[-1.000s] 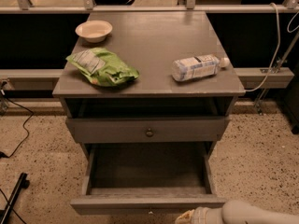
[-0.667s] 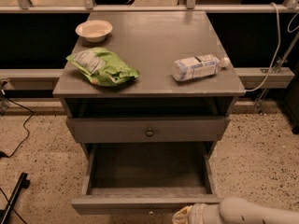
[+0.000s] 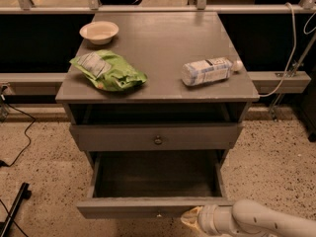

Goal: Close middle drawer

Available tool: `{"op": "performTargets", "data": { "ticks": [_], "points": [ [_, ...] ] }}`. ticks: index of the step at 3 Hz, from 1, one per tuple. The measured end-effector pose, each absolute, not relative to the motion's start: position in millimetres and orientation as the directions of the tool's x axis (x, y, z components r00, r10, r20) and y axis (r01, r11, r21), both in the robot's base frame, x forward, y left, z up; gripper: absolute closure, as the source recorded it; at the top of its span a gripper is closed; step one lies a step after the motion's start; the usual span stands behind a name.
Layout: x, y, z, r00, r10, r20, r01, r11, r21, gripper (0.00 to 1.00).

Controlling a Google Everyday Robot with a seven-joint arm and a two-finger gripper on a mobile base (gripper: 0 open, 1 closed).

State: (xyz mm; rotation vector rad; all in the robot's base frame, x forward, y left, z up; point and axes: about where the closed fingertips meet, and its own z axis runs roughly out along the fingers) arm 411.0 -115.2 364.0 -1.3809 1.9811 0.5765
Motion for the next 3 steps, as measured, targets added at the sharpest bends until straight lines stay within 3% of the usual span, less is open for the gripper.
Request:
{"op": "performTargets", "data": {
  "ticks": [1, 3],
  "points": [
    [411.0, -115.2, 364.0, -0.237, -0.653, -0.720, -0.937, 0.349, -0.009, 1.00],
    [445.2, -117.4, 358.5, -0.076, -0.628, -0.774, -0.920, 0.343, -0.189, 1.00]
  ]
}}
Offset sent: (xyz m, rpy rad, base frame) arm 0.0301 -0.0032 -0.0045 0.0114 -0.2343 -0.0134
